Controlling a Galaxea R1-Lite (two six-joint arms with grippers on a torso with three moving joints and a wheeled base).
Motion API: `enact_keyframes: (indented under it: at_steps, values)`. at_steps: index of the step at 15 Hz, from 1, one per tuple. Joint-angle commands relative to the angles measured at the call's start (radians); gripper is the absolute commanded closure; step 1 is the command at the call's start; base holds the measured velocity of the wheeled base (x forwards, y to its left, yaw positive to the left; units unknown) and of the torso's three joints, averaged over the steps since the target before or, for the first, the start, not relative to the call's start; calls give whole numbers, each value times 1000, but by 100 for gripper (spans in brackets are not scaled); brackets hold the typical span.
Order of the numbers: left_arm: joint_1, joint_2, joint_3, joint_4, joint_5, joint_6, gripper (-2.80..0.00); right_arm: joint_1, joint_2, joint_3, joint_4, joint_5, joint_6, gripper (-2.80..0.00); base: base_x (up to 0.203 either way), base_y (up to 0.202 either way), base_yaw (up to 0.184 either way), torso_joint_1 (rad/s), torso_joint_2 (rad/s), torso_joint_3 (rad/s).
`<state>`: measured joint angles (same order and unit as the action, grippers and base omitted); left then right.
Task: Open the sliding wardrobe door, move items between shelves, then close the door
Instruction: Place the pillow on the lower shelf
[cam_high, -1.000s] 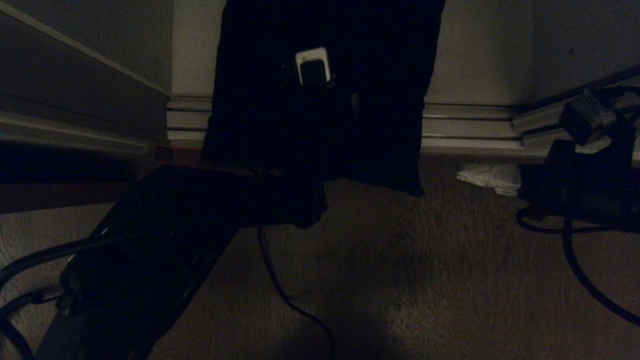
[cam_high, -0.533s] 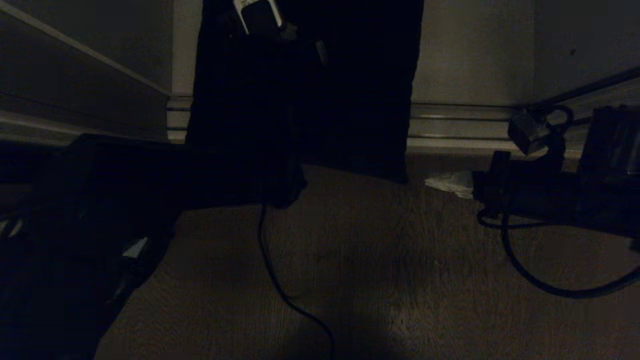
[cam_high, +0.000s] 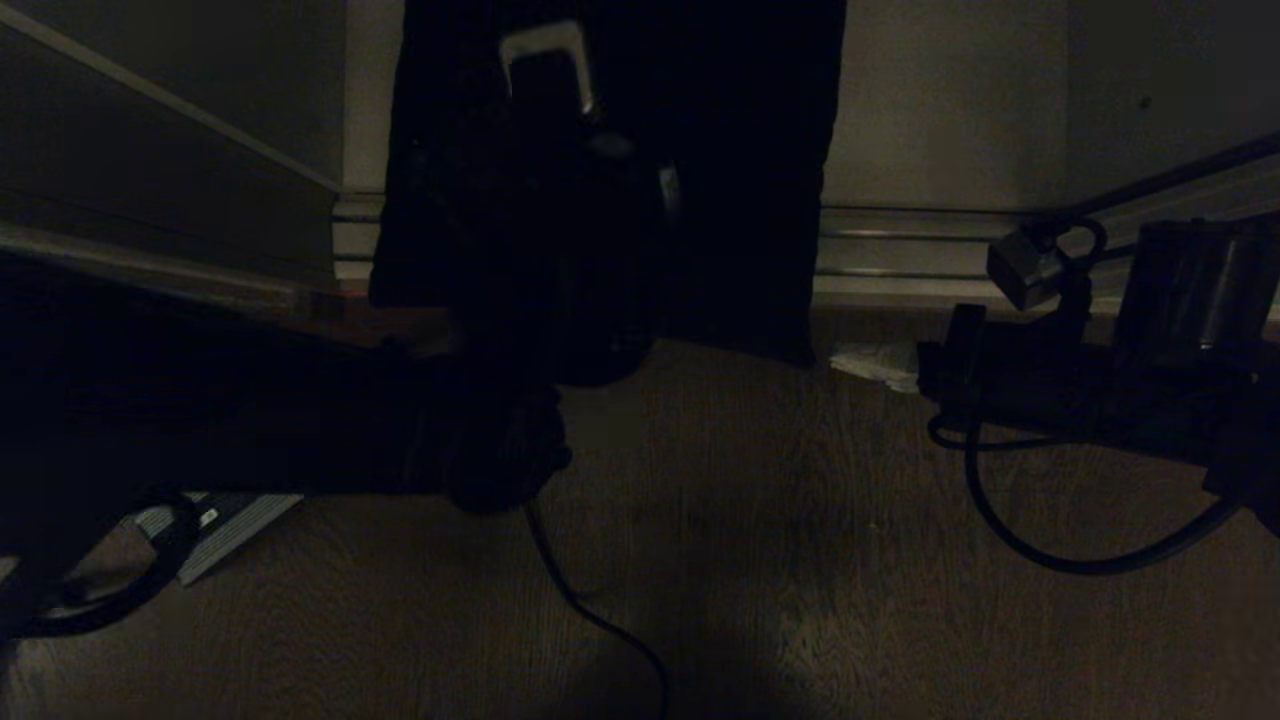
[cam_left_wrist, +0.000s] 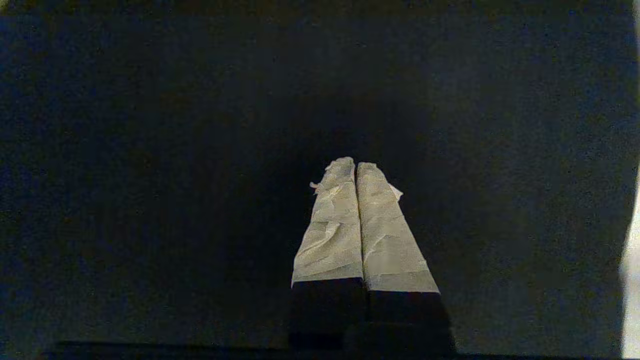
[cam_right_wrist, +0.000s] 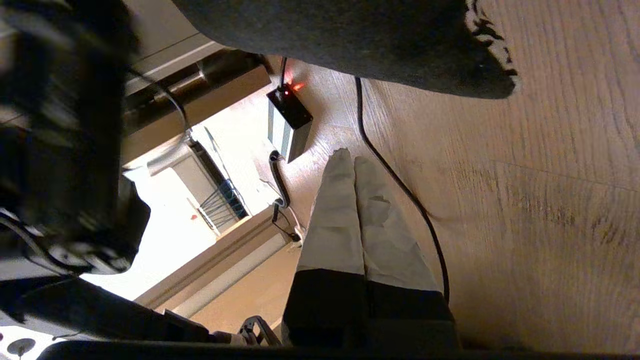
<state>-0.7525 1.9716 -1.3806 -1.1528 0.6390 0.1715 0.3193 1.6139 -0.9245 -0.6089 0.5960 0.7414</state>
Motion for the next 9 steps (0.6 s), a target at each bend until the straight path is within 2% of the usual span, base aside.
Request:
enact_keyframes:
  at_steps: [1, 3, 5, 7, 8, 9]
  values:
    - [-15, -107, 115, 56, -5, -14, 0, -4, -30, 5, -3, 4, 12, 0, 0, 0, 0, 0, 0, 0]
    - [-18, -183, 146, 253, -39, -76, 0, -9, -63, 18, -3, 2, 64, 0, 0, 0, 0, 0, 0, 0]
    - [-18, -246, 152, 528, -97, -190, 0, -11, -78, 34, -3, -2, 65, 0, 0, 0, 0, 0, 0, 0]
    - [-10, -298, 154, 760, -200, -316, 0, -25, -91, 56, -2, -4, 66, 0, 0, 0, 0, 0, 0, 0]
    - [-6, -316, 163, 854, -272, -368, 0, -31, -95, 60, -3, -4, 67, 0, 0, 0, 0, 0, 0, 0]
    - [2, -321, 176, 891, -339, -410, 0, -32, -102, 63, -2, -4, 67, 0, 0, 0, 0, 0, 0, 0]
